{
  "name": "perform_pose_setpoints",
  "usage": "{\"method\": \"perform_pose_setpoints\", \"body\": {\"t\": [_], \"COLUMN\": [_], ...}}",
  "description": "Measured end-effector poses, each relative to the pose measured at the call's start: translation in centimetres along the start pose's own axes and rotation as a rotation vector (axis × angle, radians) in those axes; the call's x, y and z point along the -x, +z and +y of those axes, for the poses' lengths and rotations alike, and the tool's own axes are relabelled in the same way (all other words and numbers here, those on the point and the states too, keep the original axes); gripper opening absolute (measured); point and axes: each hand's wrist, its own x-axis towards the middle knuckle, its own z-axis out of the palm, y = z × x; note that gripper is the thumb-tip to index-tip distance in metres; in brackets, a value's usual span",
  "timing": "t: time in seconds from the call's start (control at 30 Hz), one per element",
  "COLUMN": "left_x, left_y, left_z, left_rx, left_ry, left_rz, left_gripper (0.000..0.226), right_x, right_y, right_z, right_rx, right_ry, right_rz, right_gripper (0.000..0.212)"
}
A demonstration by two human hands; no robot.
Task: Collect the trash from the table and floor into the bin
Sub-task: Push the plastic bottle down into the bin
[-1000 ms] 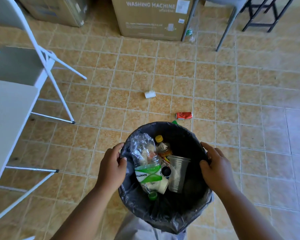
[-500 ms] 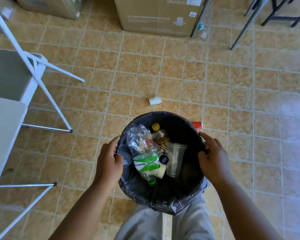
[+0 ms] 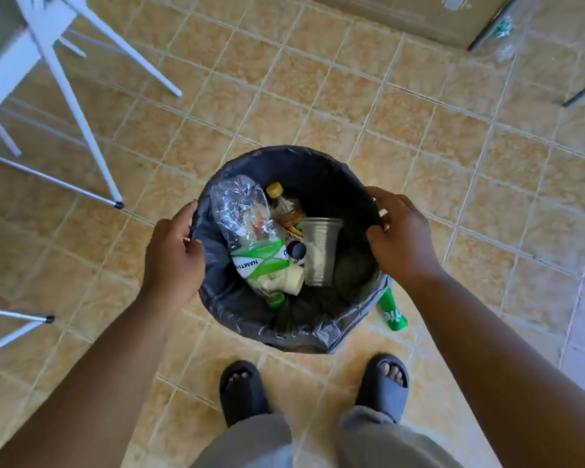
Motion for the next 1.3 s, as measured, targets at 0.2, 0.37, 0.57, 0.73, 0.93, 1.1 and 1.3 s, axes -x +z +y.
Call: {"method": "perform_pose_setpoints", "body": {"t": [0.2,0.37,0.57,0.73,0.93,1.1,1.3], "left_x": [-7.5,-12.7,-16.9,-16.7,-17.1,-17.5,-17.4], "left_y": [8.4,12.4,15.4,15.9,16.7,16.9,17.1], "left_z": [-6.4,-9.5,-12.7,-12.9,-12.4,-11.4,-11.8], "left_rx": [0.027,0.037,0.088,0.028,0.02,-0.076,-0.186], "left_ry": [0.047,0.076,0.093,0.116,0.184,0.265,0.297], "left_rz": [0.092,0.118,0.189,0.247,0.272,0.187,0.113], "left_gripper": [0.056,0.057,0.055,0.05,0.049,0.068,0.082], "right_x": [-8.3,-12.8,-16.6,-16.7,-16.4,-17.7,-22.2], "right_y": [8.4,13.2,16.4,17.4,18.5,18.0,17.7], "right_z": [5.3,8.2,9.9,10.0,11.1,11.9,16.9], "right_rx": [-0.002,-0.014,-0.04,0.069,0.085,-0.127,0.074], "right_ry": [-0.112,-0.151,-0.246,-0.335,-0.436,-0.503,-0.2], "right_rz": [0.02,-0.02,-0.024,0.025,0.119,0.148,0.194], "right_gripper": [0.059,0.054,0.05,0.054,0.048,0.028,0.034]}}
